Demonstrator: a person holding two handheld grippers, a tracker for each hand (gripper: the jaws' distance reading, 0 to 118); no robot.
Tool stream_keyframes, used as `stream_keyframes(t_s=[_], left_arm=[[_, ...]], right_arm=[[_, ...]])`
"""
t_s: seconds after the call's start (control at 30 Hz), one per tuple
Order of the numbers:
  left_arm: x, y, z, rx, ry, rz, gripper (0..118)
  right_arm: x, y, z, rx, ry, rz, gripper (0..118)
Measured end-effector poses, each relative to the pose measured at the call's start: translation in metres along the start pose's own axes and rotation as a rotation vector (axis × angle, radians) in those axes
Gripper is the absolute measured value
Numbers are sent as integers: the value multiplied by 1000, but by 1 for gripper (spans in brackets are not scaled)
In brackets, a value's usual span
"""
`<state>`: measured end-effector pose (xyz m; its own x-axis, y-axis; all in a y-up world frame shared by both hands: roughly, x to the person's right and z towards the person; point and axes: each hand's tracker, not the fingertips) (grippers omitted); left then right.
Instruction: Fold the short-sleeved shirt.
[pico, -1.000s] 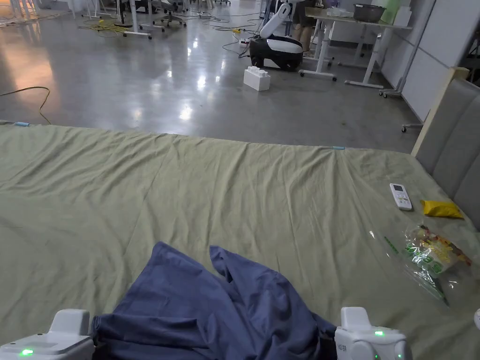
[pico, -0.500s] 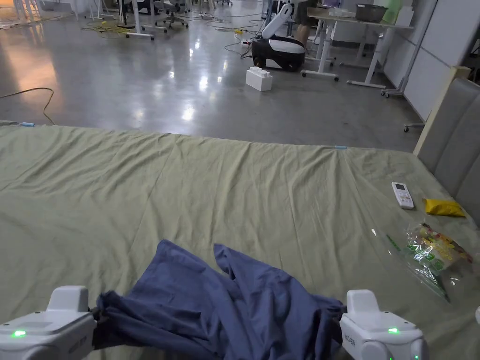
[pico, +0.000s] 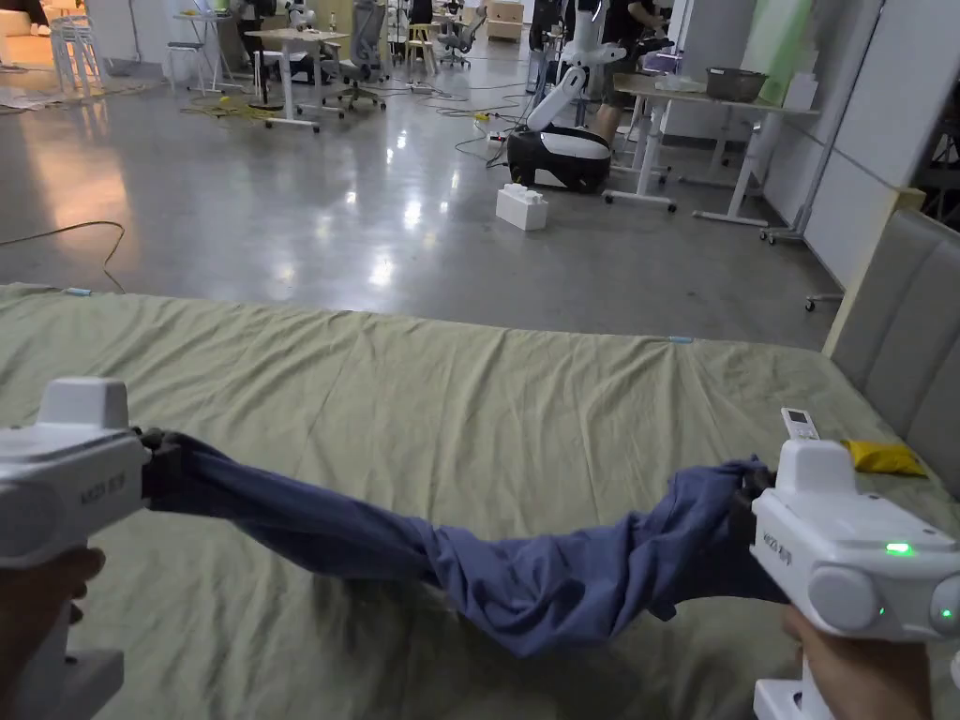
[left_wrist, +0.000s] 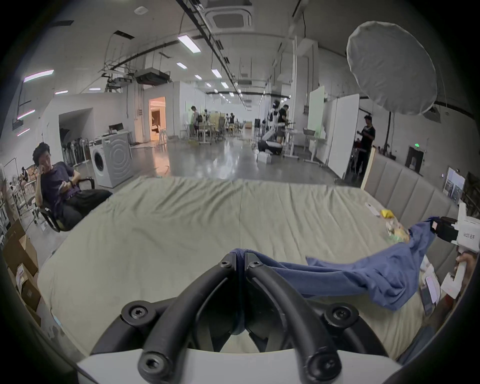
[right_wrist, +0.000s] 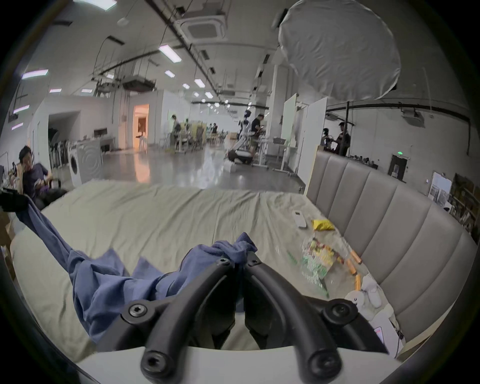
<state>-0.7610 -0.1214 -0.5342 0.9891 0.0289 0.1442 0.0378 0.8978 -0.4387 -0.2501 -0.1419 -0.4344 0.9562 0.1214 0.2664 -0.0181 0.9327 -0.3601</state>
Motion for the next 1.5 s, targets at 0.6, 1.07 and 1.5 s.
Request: stream_keyframes(t_s=[0.6, 1.07, 1.5], left_arm=[[-39, 97, -59, 52, 50, 58, 3], [17, 137, -53, 77, 67, 18, 2], [-11, 179, -93, 141, 89, -3, 2]], right_arm=[[15, 103, -19, 111, -66, -78, 4], [4, 164, -63, 168, -87, -3, 4], [9, 185, -92, 203, -102, 36, 4]])
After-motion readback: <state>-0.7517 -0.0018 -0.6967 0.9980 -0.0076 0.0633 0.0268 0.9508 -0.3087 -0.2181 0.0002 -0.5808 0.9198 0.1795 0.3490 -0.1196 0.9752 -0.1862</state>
